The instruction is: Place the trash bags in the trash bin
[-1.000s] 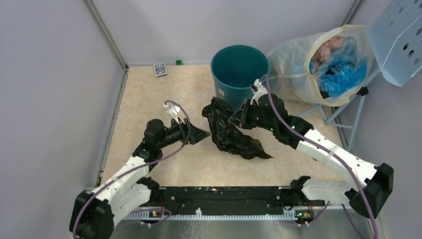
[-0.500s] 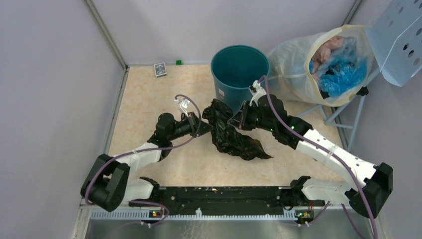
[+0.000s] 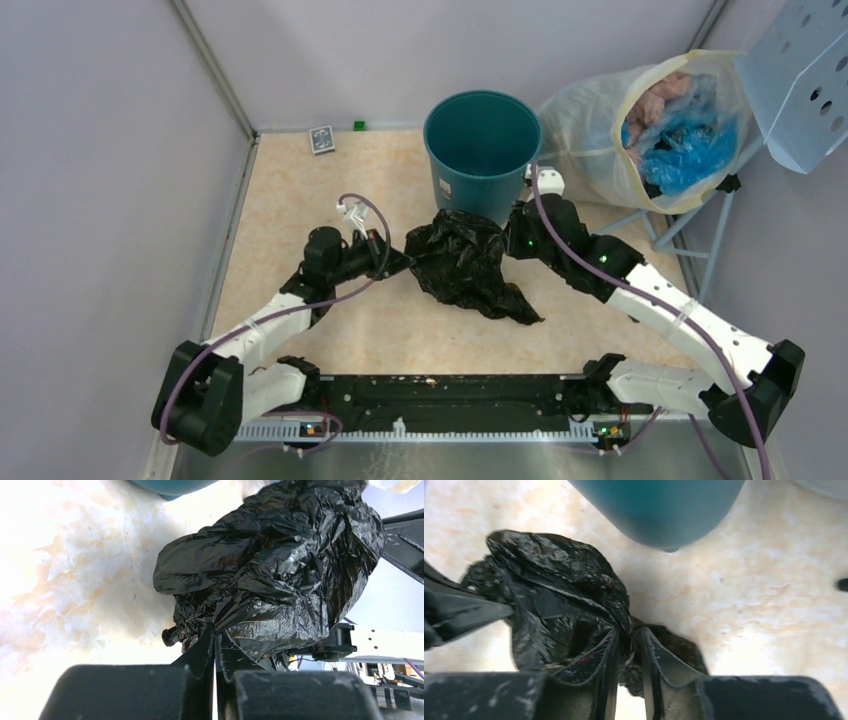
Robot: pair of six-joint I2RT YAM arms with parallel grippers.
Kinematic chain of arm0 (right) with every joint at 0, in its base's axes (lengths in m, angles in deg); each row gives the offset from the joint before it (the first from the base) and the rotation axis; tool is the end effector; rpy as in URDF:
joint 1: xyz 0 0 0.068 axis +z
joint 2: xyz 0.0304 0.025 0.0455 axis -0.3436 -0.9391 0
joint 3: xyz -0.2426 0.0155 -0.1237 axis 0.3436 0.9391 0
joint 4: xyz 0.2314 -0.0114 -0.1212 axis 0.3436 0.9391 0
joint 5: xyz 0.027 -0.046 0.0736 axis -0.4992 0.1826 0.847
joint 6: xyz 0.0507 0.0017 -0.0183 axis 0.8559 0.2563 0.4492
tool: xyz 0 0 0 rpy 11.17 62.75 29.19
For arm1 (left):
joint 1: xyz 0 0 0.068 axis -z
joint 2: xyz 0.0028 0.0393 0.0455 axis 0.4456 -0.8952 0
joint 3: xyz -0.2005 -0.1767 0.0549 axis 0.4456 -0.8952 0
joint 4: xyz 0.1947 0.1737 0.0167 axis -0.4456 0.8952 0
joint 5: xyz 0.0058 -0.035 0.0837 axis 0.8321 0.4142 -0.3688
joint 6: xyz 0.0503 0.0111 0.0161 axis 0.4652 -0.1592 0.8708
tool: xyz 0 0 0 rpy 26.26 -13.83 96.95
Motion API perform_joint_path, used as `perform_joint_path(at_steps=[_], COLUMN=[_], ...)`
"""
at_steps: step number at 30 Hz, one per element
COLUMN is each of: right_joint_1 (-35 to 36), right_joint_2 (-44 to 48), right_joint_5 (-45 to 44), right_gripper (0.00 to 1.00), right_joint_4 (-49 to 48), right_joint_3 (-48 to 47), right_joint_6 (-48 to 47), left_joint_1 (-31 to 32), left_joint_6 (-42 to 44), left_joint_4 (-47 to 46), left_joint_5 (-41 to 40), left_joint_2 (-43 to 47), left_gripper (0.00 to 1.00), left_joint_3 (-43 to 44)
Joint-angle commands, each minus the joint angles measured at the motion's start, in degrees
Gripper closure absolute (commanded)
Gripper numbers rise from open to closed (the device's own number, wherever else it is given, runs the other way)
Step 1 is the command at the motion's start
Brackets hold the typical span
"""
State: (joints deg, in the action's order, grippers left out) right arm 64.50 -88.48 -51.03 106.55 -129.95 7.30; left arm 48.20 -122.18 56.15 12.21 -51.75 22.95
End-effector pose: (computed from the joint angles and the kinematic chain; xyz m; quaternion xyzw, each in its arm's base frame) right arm 0.1698 0.1503 0.3403 -0.0200 0.8702 0.1773 0.4592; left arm 0.2079 -0.1037 0.2140 0.0131 0.7874 -0.5023 0.3571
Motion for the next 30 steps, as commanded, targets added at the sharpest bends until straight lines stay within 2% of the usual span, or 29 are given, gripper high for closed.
perform_joint_path(at_steps=[1,4,10,13,14,15,21,25,30], right_joint_1=[0.1,4.3,12.0,16.6,17.9,18.9,22.2,24.2,24.5], right_joint_2=[-1.3,0.9,3.5,2.7,2.3,1.7,-5.1,-9.5,-12.5], right_joint_5=[-1.3,0.8,5.0,3.3,2.8,2.5,1.0,0.9,1.2], right_gripper=[0.70,0.46,0.38,0.29,0.21,0.20,0.20,0.21,0.40], right_joint_4=[4.0,1.1,-2.4,-2.1,-2.1,-2.4,-6.7,-9.0,-10.8], right_joint_3=[-4.1,-2.4,-1.4,-2.1,-2.6,-2.9,-3.5,-3.5,-2.2], right_joint_6=[-11.0,-16.2,-20.3,-21.0,-20.9,-20.4,-17.2,-17.5,-16.4], left_joint_1=[-0.2,-0.2,-0.3,-0.3,-0.3,-0.3,-0.3,-0.3,-0.3], left_joint_6=[2.8,1.6,-2.2,-4.4,-5.5,-6.4,-13.6,-15.4,-16.9], left_joint_4=[9.7,13.5,16.8,16.6,16.6,16.3,10.3,10.0,10.5], left_joint_5=[0.3,0.5,2.2,2.4,2.5,2.7,5.7,6.1,5.3], left_joint_2=[3.0,4.3,4.1,4.1,4.3,4.5,5.9,6.7,7.4], left_gripper=[1.00,1.00,1.00,1.00,1.00,1.00,1.00,1.00,1.00], left_joint_3=[4.7,7.5,11.4,11.9,12.0,11.9,9.8,9.6,9.0])
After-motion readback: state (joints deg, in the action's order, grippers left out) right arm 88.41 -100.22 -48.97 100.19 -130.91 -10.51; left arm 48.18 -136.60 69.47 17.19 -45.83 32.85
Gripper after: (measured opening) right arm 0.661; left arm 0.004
